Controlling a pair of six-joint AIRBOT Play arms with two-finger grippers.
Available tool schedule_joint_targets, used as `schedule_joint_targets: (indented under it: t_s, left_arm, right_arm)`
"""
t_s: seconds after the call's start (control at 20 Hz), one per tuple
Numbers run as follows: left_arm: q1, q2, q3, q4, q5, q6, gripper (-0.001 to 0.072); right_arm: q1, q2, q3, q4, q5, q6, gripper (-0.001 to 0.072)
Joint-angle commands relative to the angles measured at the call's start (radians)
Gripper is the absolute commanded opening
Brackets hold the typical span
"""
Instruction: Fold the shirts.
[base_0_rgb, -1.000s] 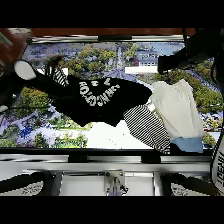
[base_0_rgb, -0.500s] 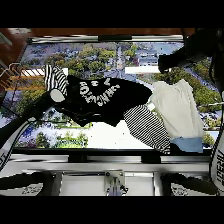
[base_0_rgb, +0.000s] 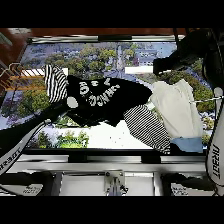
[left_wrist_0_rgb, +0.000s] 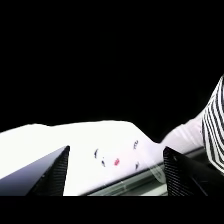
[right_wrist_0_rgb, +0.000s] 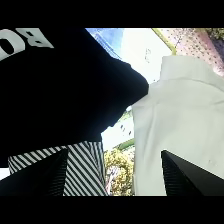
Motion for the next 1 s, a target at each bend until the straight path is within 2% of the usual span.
schedule_joint_targets:
  t_s: [0.0,0.5,0.6,0.7,0.75,0.8,0.85,0.95]
  left_arm:
    - [-0.046,-0.014,0.0,-0.042,0.025,0.007,0.0719]
    - [-0.085,-0.035,0.0,-0.042,0.244,-0.076,0.0699]
    - [-0.085,-0.047,0.0,-0.042,0.265,-0.075,0.0454]
    - [-0.088,-0.057,0.0,-0.043,0.266,-0.076,0.0402]
    - [-0.09,-0.058,0.0,-0.043,0.266,-0.076,0.0273]
    - [-0.092,-0.058,0.0,-0.043,0.266,-0.075,0.0187]
    - [-0.092,-0.058,0.0,-0.043,0.268,-0.075,0.0183]
    - [-0.092,-0.058,0.0,-0.043,0.274,-0.075,0.0079]
  right_arm:
    - [0.0,-0.003,0.0,0.005,-0.008,0.0,0.0681]
    - [0.0,-0.003,0.0,0.005,-0.039,0.0,0.0681]
    - [0.0,-0.003,0.0,0.005,-0.039,0.0,0.0681]
    - [0.0,-0.003,0.0,0.005,-0.04,0.001,0.0681]
    - [0.0,-0.003,0.0,0.005,-0.04,0.002,0.0681]
    - [0.0,-0.003,0.0,0.006,-0.04,0.005,0.0681]
    - [0.0,-0.003,0.0,0.005,-0.04,0.008,0.0681]
    - [0.0,-0.003,0.0,0.006,-0.04,0.008,0.0681]
